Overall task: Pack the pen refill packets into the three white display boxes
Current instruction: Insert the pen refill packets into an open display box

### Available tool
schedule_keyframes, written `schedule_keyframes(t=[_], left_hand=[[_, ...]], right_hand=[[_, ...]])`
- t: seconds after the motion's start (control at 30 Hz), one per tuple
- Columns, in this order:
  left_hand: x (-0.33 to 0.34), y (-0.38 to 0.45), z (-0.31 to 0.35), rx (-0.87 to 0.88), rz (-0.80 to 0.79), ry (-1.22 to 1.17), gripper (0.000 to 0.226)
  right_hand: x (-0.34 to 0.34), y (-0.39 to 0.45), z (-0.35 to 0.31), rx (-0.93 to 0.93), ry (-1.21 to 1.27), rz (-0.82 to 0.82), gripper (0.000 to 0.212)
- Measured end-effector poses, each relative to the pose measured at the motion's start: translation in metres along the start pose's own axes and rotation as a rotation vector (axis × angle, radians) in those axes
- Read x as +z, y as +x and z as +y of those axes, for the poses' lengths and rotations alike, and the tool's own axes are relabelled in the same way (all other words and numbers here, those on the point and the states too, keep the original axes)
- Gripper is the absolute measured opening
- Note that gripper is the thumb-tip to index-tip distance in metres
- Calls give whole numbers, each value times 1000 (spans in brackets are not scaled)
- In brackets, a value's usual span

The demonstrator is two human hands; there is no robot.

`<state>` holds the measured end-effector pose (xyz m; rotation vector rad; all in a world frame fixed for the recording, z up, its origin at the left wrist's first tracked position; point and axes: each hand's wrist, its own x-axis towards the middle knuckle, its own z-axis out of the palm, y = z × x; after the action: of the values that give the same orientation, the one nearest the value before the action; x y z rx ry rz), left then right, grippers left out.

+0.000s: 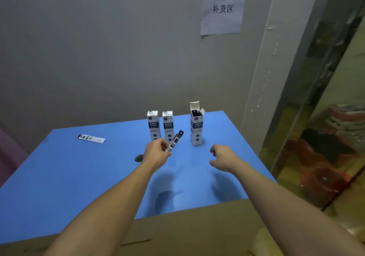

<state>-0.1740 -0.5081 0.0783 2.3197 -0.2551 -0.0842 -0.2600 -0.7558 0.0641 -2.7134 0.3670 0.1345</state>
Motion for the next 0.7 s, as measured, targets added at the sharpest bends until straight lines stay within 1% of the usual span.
schedule_keyframes(t=[0.17,0.33,0.5,0.7], left_hand=[[52,-17,36,-22,22,-60,18],[90,-26,61,-45,67,-143,17],[106,-27,72,-74,111,-216,18],[106,0,71,-66,188,-295,16]], right_hand=[[-18,-6,60,-31,11,14,48],[-25,0,99,-73,35,24,47],[-21,15,113,-109,87,35,45],[-16,52,107,-132,234,92,45]])
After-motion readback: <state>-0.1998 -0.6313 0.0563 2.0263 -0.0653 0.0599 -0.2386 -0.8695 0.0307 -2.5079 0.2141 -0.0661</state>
